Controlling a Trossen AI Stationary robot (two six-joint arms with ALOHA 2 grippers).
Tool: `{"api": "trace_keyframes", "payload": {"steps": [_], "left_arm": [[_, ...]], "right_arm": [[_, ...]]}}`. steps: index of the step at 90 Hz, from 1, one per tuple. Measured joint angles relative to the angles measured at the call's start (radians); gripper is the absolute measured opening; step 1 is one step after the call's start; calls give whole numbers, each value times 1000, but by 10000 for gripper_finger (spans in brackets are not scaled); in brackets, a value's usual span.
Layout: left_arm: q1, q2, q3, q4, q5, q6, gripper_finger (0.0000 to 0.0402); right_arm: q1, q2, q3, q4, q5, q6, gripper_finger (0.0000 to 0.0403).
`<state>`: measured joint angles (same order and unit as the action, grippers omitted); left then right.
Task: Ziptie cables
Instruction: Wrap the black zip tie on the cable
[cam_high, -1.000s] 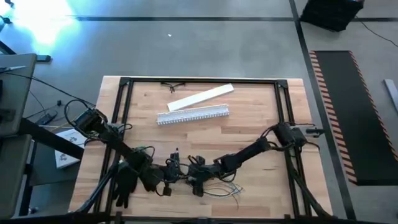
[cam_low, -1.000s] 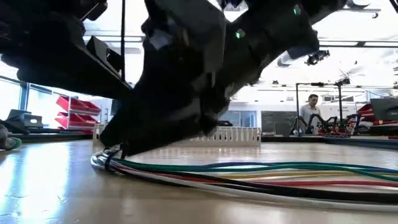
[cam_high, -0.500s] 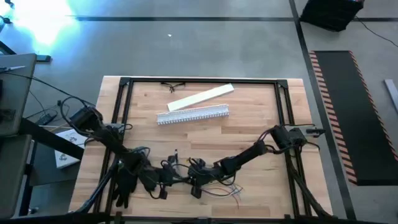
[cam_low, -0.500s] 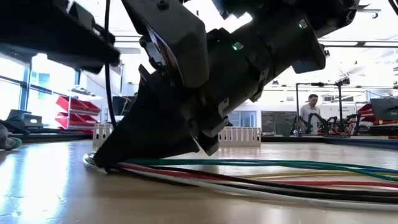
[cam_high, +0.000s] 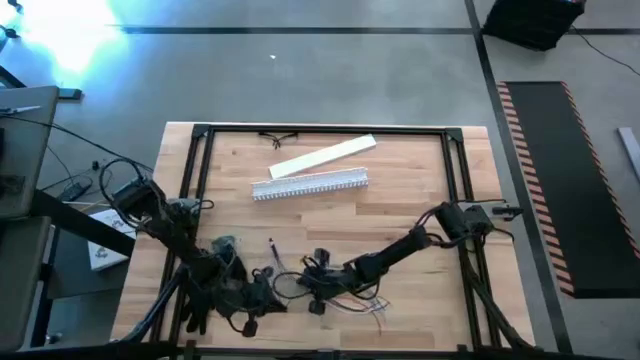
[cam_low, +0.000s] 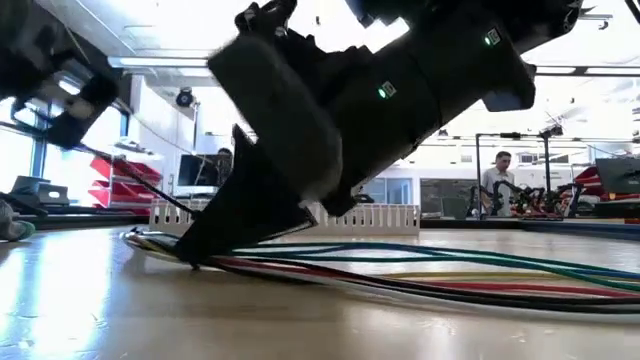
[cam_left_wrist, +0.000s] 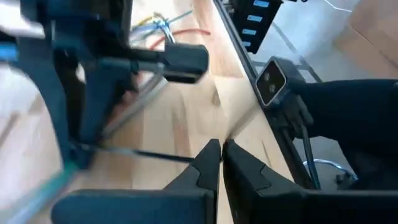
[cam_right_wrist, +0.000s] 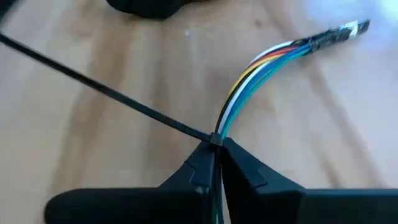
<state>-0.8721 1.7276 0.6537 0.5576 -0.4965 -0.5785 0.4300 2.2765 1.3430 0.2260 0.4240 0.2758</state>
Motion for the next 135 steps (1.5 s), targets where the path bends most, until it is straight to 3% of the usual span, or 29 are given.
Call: {"api": "trace_keyframes", "payload": {"steps": [26, 37, 60, 80, 101, 125, 130, 135], "left_arm": [[-90, 53, 2, -176, 110, -315, 3], [-121, 87, 7, -217, 128, -413, 22], [-160, 99, 5, -199, 141, -455, 58], [-208, 102, 48, -259, 146, -477, 7], [-238, 98, 82, -376, 140, -548, 0], [-253, 38, 84, -487, 392, -638, 10], [-258, 16, 85, -563, 392, -680, 11], [-261, 2, 81, -605, 315, -690, 11]], "right_arm": [[33, -2, 7, -31, 132, -216, 0], [42, -2, 28, -58, 164, -253, 0], [50, -2, 71, -186, 221, -261, 0], [50, -3, 71, -197, 229, -266, 0], [46, -7, 71, -239, 250, -253, 0], [61, -10, 72, -262, 300, -281, 0], [68, -10, 72, -259, 314, -290, 0], [74, -10, 72, -259, 332, -297, 0]]}}
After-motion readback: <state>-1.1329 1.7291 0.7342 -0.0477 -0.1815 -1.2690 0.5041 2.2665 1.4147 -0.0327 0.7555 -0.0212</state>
